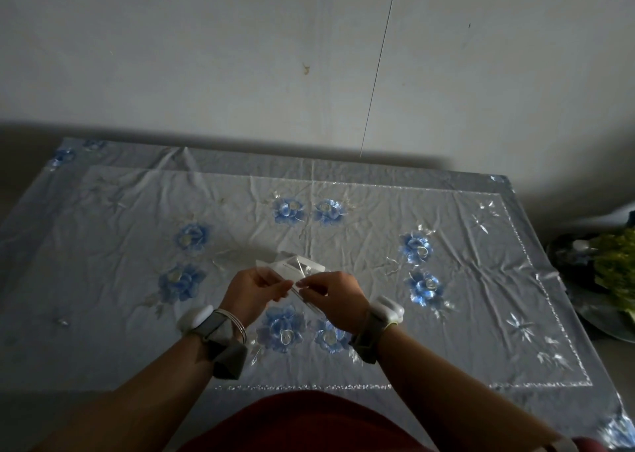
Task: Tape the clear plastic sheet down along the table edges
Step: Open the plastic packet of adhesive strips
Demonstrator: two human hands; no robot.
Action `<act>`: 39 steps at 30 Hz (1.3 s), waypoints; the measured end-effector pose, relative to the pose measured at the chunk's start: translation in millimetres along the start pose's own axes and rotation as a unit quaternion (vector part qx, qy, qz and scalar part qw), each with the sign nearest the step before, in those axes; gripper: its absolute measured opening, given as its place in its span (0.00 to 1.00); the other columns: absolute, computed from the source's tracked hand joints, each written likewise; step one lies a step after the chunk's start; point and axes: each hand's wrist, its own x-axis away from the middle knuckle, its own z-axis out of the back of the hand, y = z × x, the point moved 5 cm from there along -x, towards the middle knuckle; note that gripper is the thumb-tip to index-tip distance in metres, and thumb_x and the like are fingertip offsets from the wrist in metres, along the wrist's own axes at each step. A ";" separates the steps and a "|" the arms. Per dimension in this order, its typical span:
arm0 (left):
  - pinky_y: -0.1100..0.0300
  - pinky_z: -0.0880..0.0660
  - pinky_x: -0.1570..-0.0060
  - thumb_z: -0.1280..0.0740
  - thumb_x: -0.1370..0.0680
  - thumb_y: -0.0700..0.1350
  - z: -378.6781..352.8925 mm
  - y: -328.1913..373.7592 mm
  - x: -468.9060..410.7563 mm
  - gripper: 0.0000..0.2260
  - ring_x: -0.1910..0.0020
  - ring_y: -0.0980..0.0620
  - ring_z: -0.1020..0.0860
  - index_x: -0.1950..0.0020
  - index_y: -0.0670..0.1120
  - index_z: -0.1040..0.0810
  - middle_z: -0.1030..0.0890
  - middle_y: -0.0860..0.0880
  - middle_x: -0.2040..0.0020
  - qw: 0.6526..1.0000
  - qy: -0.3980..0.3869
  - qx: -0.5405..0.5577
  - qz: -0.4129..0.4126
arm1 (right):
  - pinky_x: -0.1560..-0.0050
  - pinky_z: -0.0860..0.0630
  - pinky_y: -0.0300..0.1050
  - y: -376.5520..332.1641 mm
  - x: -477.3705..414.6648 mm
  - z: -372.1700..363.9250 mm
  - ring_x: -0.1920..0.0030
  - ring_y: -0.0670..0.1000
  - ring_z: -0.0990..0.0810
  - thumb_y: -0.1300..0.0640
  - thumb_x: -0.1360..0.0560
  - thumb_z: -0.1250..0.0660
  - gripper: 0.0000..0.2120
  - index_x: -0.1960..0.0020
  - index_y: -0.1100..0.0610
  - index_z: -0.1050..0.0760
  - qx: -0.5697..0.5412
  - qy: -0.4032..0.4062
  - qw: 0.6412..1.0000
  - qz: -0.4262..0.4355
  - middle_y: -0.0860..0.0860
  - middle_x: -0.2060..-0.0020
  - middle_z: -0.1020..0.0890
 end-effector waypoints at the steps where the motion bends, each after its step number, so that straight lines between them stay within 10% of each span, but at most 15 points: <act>1: 0.73 0.31 0.77 0.28 0.30 0.37 -0.5 0.0 1.0 0.07 0.78 0.62 0.25 0.68 0.43 0.22 0.19 0.53 0.77 1.000 0.011 0.011 0.002 | 0.52 0.25 0.35 -2.4 -1.0 1.7 0.58 0.44 0.20 0.52 0.24 0.35 0.10 0.46 0.52 0.19 0.014 -0.002 1.000 0.011 0.49 0.54 0.15; 21: 0.69 0.26 0.68 0.27 0.31 0.39 -8.8 8.8 1.5 0.09 0.75 0.63 0.23 0.71 0.46 0.20 0.19 0.53 0.74 0.996 0.031 -0.086 -0.002 | 0.66 0.32 0.41 -3.2 -2.5 5.4 0.68 0.48 0.26 0.51 0.27 0.37 0.09 0.61 0.53 0.21 0.084 0.064 0.994 -0.010 0.48 0.69 0.24; 33: 0.61 0.26 0.65 0.23 0.36 0.39 -12.9 13.3 6.2 0.11 0.72 0.53 0.24 0.74 0.47 0.23 0.21 0.50 0.74 0.992 0.056 -0.116 -0.005 | 0.41 0.26 0.48 -18.6 -4.9 17.6 0.47 0.52 0.20 0.49 0.23 0.40 0.13 0.43 0.47 0.21 0.230 -0.113 0.966 0.018 0.49 0.46 0.18; 39: 0.73 0.32 0.74 0.24 0.35 0.38 -12.4 14.0 4.4 0.13 0.80 0.66 0.29 0.75 0.48 0.23 0.25 0.58 0.82 0.991 0.051 -0.124 -0.011 | 0.38 0.32 0.49 -18.4 -5.5 19.4 0.47 0.53 0.21 0.50 0.23 0.42 0.13 0.45 0.49 0.21 0.254 -0.096 0.962 0.015 0.49 0.47 0.18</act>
